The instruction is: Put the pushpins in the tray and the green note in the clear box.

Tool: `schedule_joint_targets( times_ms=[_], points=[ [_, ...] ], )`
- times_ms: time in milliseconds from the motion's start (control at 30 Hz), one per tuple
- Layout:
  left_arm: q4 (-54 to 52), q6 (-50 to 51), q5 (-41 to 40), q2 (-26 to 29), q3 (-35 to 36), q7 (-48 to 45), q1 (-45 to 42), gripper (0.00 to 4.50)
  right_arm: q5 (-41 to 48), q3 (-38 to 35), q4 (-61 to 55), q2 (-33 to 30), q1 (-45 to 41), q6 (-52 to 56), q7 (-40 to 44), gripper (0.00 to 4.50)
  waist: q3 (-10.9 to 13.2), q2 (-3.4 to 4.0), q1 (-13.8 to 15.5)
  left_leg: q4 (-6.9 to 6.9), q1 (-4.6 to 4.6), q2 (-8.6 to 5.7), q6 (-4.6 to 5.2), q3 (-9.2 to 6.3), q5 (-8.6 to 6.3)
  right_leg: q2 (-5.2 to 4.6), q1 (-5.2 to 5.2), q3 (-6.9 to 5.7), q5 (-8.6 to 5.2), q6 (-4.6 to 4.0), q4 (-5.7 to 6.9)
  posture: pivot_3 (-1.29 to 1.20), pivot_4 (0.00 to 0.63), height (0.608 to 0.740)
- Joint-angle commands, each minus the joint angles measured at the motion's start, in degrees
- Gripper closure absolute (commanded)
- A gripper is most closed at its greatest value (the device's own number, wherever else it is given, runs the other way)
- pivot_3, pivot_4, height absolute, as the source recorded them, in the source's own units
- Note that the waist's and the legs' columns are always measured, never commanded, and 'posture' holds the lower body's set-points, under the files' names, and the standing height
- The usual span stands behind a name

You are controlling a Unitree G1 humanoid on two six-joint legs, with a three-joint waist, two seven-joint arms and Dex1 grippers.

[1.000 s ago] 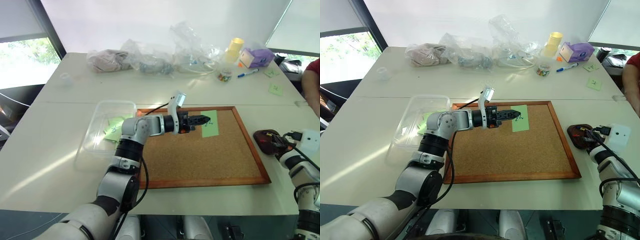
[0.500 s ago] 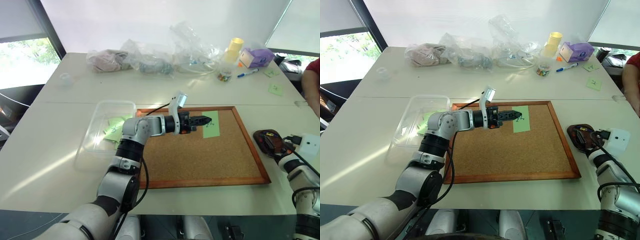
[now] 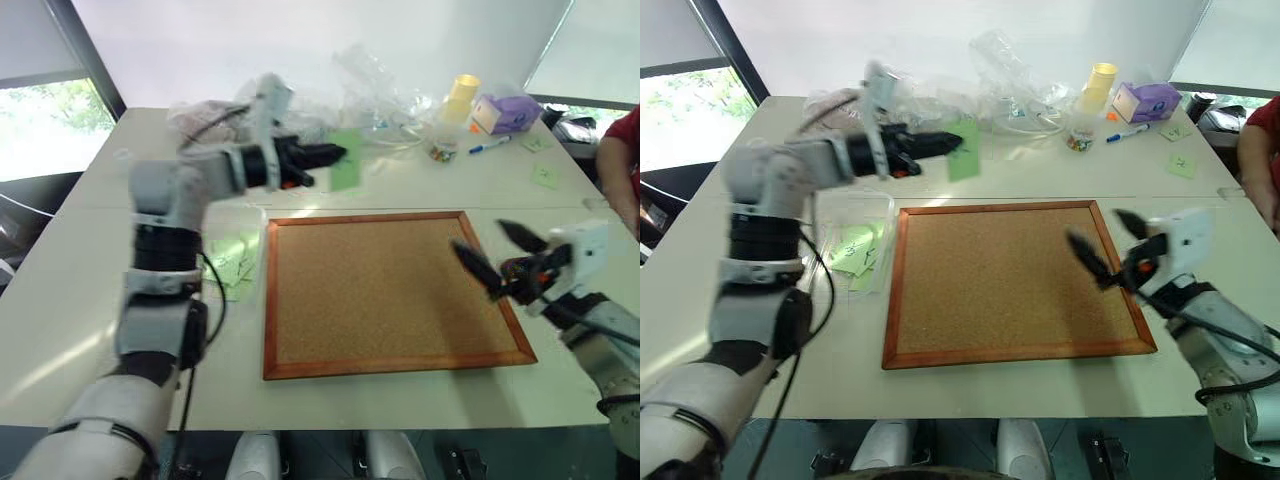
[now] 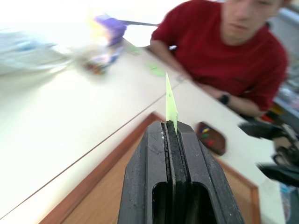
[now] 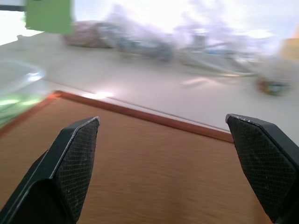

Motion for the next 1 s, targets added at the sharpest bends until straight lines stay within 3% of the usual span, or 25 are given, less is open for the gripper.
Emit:
schedule_joint_targets(
  times_ms=[33,200,333,433,667,833,1000],
  points=[
    [-1.21,9.6,-3.04,8.7,2.76,-2.05,2.48,4.5,1.97,5.17,-4.03,-1.17,-2.31,2.03,1.94,0.04,0.02,-0.07,0.13,0.05,-0.07,-0.02,0.0,-0.08,0.0,-0.01,0.0,0.0,0.0,0.0,-0.01,0.0,0.15,0.737],
    [-2.86,8.07,-0.83,22.01,-3.29,-7.62,11.8,4.5,-1.66,13.15,-1.26,0.76,-5.5,0.36,3.59,0.04,0.07,-0.16,0.17,0.07,-0.09,-0.05,-0.08,-0.15,0.05,-0.04,0.0,-0.02,-0.01,-0.01,-0.01,0.0,0.15,0.737],
    [-3.59,7.04,-0.14,22.53,-5.86,-7.49,15.55,4.5,-4.45,15.27,2.05,2.45,-6.14,-1.81,4.14,0.04,0.08,-0.37,1.61,0.16,-0.21,-0.09,-0.09,-0.26,0.05,-0.07,0.01,-0.05,-0.02,-0.04,-0.03,0.0,0.15,0.737],
    [-3.26,5.36,1.35,20.24,-6.65,-4.98,16.78,3.55,-5.07,15.31,2.37,3.04,-5.08,-2.62,4.45,0.0,0.07,-0.39,1.73,0.18,-0.25,-0.26,-0.07,-0.36,0.05,-0.17,0.09,-0.05,-0.03,-0.05,-0.05,0.0,0.15,0.737],
    [-3.58,0.15,1.51,20.22,-4.66,-5.58,16.93,0.39,-4.13,11.94,0.16,2.97,-1.33,-2.06,3.63,0.0,0.14,-0.51,0.98,0.17,-0.23,-0.24,-0.07,-0.45,0.06,-0.07,0.07,-0.05,-0.01,-0.02,-0.02,0.0,0.15,0.737],
    [-8.33,-10.17,-1.07,19.39,-2.53,-12.12,16.62,0.39,0.44,4.69,-2.9,3.76,2.86,-0.86,0.78,0.0,0.13,-0.53,1.35,0.17,-0.23,-0.22,-0.1,-0.46,0.07,-0.07,0.06,-0.06,-0.01,-0.02,0.02,0.0,0.15,0.737],
    [-21.49,-11.56,-8.92,13.79,-2.56,-15.98,19.17,0.39,5.65,-7.2,-5.76,5.44,10.76,-0.45,-3.99,0.0,0.13,-0.54,2.15,0.18,-0.27,-0.29,-0.11,-0.53,0.08,-0.15,0.21,-0.05,-0.01,-0.02,-0.08,0.0,0.15,0.737]
  ],
)
